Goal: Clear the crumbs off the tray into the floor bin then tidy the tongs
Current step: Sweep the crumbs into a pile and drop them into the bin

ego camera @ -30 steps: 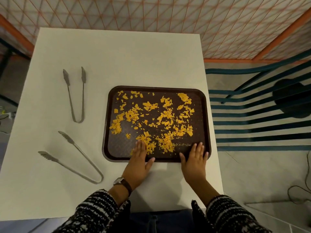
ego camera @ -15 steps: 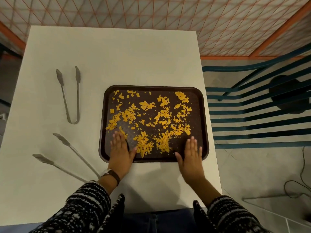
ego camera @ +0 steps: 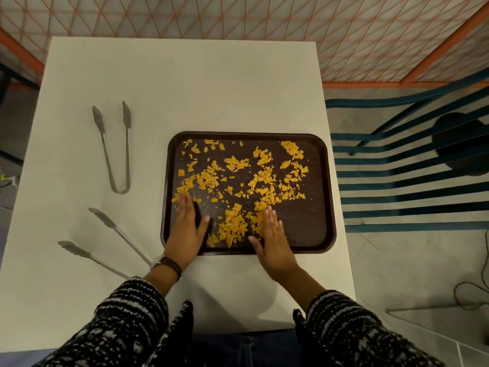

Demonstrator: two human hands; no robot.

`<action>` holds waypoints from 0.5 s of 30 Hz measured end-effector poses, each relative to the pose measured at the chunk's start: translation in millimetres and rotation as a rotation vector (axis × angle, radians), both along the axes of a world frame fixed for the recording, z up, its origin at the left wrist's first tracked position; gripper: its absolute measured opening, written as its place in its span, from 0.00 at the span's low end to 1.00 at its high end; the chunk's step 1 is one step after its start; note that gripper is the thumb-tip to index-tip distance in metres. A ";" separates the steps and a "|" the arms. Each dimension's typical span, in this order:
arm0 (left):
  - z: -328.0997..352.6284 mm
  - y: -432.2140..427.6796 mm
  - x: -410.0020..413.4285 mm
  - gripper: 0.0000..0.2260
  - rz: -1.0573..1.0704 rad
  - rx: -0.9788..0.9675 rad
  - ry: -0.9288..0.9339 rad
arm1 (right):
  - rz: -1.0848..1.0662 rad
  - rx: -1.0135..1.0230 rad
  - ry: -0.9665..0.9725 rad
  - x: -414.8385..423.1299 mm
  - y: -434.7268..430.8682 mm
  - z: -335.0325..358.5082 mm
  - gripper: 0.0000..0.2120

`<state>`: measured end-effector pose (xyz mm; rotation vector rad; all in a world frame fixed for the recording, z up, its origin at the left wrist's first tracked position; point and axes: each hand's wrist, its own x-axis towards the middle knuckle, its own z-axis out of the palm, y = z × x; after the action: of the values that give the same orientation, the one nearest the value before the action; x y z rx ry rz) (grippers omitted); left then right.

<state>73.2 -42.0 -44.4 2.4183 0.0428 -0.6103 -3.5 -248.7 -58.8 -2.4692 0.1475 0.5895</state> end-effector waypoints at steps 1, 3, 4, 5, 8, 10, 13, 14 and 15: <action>-1.6 4.3 6.2 0.33 0.031 0.022 -0.029 | -0.003 0.027 -0.010 -1.0 -1.6 3.1 0.37; -5.2 8.2 15.7 0.32 0.061 0.064 -0.055 | -0.041 0.003 -0.035 -0.4 -13.2 10.7 0.36; -7.1 6.9 18.1 0.32 0.062 0.083 -0.046 | -0.070 -0.032 -0.044 0.9 -22.3 13.0 0.37; -8.9 3.7 19.1 0.32 0.055 0.100 -0.032 | -0.104 -0.072 -0.047 3.1 -33.3 14.0 0.37; -11.3 -10.8 15.7 0.33 -0.010 0.092 -0.024 | -0.176 -0.204 0.005 17.4 -66.7 11.5 0.36; -9.8 -21.3 6.1 0.33 -0.069 -0.022 0.012 | -0.208 -0.237 0.005 28.5 -78.8 5.6 0.35; -5.5 -33.1 -13.4 0.32 -0.271 -0.170 0.070 | -0.238 -0.284 0.024 39.1 -75.8 -5.5 0.35; -3.6 -34.3 -18.3 0.31 -0.314 -0.190 0.075 | -0.255 -0.309 0.028 40.3 -69.0 -8.7 0.35; -1.2 -33.7 -21.7 0.31 -0.319 -0.206 0.069 | -0.279 -0.320 0.022 40.6 -60.1 -10.9 0.36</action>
<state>51.6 -75.7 -45.6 2.2185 -0.3663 -0.7992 37.0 -308.8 -69.7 -2.6799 0.6275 0.5031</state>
